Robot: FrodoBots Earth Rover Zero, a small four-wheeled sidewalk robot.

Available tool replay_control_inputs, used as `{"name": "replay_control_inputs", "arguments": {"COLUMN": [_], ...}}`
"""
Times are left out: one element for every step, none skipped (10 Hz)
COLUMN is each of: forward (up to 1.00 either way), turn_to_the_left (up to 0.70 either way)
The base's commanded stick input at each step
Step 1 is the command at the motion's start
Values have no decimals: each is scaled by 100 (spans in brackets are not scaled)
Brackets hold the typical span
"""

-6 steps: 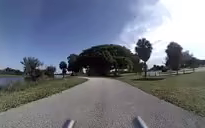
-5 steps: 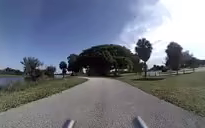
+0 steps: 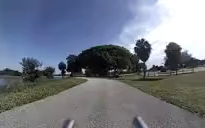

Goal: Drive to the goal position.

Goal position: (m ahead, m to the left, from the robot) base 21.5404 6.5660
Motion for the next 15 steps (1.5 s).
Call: {"name": "replay_control_inputs", "arguments": {"forward": [70,70,70,70,70,70,70,70,70,70,70,70,70,70,70], "turn_to_the_left": [35,35,25,0,0,0,0,0,0,0,0,0,0,0,35]}}
